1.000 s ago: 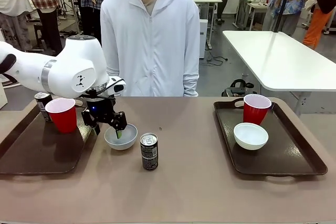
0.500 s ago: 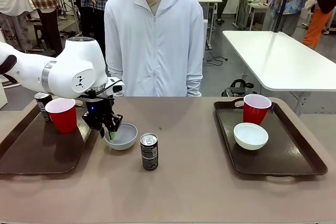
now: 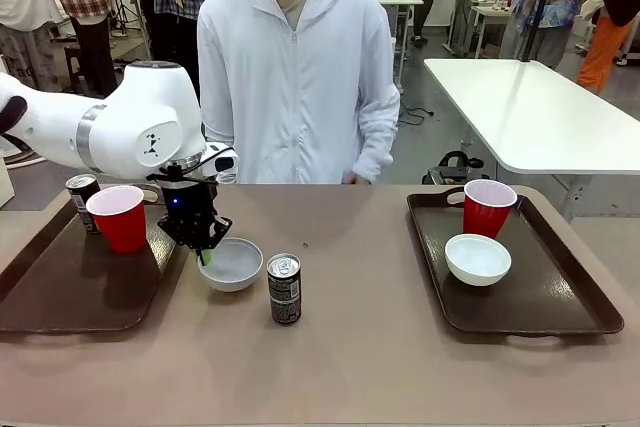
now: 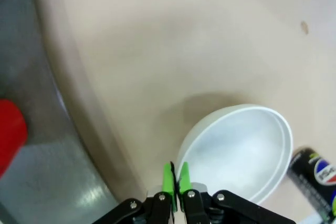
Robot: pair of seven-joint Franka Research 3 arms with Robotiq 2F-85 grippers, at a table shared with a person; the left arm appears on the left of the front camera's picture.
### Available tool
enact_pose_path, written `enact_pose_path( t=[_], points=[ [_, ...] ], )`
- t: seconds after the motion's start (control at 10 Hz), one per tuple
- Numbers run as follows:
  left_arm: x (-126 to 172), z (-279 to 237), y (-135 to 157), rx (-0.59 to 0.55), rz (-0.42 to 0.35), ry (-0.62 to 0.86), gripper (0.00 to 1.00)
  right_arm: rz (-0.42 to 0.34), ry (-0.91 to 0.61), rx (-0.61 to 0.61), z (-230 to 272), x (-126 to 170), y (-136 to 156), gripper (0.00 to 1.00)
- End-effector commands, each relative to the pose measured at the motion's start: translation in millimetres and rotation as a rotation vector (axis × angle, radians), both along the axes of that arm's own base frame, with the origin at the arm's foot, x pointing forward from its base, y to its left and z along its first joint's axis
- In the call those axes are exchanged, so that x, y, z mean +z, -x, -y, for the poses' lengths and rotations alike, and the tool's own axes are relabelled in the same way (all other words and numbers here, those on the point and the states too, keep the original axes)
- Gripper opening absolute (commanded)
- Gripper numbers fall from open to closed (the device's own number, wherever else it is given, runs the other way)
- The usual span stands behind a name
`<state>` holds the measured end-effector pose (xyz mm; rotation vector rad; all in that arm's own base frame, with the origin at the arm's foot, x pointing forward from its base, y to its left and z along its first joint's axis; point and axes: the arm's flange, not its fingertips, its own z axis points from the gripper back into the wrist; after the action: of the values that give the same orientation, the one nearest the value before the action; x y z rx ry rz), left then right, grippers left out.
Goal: Prepare tableware on both trays.
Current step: Pick up a Picnic Bowl from the table and place it on a Handle tray.
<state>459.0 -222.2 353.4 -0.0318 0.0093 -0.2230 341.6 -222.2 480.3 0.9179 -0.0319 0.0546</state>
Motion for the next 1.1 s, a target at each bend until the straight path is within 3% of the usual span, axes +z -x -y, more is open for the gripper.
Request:
enact_pose_path(
  t=[0.0,0.2,0.5,0.7,1.0],
  points=[
    [32.2,-3.9,34.8,-0.036,-0.091,-0.079,0.00,0.018,-0.014,0.003,-2.4,-1.7,3.0,1.00],
    [74.4,-24.3,86.2,-0.120,-0.098,-0.066,0.00,0.018,-0.014,0.003,-2.4,-1.7,3.0,1.00],
    [101.4,-82.2,129.1,-0.104,-0.022,0.002,0.00,0.018,-0.014,0.003,-2.4,-1.7,3.0,1.00],
    [105.4,-134.6,126.5,-0.077,0.006,0.097,0.00,0.018,-0.014,0.003,-2.4,-1.7,3.0,1.00],
    [106.9,-197.3,105.1,-0.031,-0.028,0.100,0.00,0.018,-0.014,0.003,-2.4,-1.7,3.0,1.00]
  ],
)
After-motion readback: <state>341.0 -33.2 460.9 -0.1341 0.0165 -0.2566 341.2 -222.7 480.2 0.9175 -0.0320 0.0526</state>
